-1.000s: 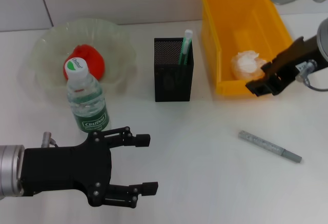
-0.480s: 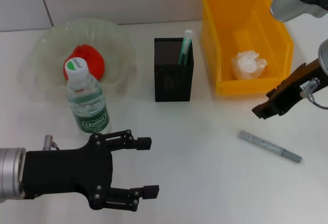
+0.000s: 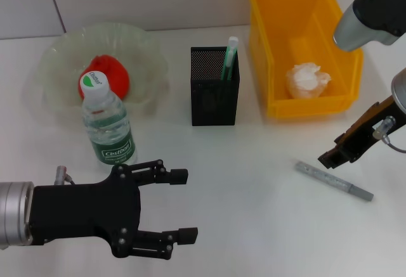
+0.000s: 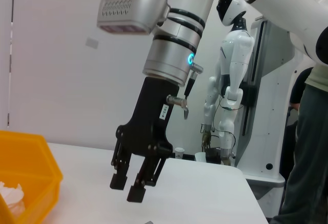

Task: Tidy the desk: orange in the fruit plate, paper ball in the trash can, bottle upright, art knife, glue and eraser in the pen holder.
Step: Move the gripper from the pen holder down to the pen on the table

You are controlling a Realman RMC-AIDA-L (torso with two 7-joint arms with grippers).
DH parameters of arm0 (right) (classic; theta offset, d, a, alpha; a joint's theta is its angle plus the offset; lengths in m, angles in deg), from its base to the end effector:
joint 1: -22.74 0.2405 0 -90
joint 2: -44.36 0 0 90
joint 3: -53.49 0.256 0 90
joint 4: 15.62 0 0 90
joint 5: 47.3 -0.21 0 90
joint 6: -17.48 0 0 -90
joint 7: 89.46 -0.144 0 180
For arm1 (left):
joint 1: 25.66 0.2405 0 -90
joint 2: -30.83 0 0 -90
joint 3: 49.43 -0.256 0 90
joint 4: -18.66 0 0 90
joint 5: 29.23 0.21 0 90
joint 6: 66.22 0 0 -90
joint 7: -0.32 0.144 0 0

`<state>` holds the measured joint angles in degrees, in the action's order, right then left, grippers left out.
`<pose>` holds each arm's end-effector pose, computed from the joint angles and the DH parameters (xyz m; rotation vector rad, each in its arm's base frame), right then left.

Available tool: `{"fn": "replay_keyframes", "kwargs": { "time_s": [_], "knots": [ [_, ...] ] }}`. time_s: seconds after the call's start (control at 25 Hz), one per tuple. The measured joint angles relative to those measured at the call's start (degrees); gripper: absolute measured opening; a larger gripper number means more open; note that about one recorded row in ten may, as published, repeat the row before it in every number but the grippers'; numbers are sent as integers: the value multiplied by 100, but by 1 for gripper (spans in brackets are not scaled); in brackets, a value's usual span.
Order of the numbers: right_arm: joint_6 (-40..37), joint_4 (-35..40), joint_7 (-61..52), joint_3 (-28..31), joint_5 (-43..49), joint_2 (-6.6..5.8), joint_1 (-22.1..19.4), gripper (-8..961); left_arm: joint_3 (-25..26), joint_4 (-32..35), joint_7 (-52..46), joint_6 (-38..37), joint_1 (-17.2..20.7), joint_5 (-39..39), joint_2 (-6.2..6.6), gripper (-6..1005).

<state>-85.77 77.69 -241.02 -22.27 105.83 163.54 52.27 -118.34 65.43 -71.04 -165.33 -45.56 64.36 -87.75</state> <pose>0.1791 0.3243 0.0457 -2.4834 1.0120 -0.5613 -0.2254 0.2652 -0.0215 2.9774 0.1924 0.9178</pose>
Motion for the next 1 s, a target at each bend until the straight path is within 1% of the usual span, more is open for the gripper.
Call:
{"fn": "replay_keyframes", "kwargs": {
  "time_s": [0.36,0.68,1.0],
  "knots": [
    [134,-345,233,-5,189,-7,4,459,1,-43,21,29,-34,-1,-3,861],
    [128,-472,911,-58,340,-9,10,459,-5,-66,54,42,-40,-12,-7,861],
    [178,-620,1286,-71,443,-9,49,460,-55,-73,59,40,-46,-36,-17,861]
  ]
}}
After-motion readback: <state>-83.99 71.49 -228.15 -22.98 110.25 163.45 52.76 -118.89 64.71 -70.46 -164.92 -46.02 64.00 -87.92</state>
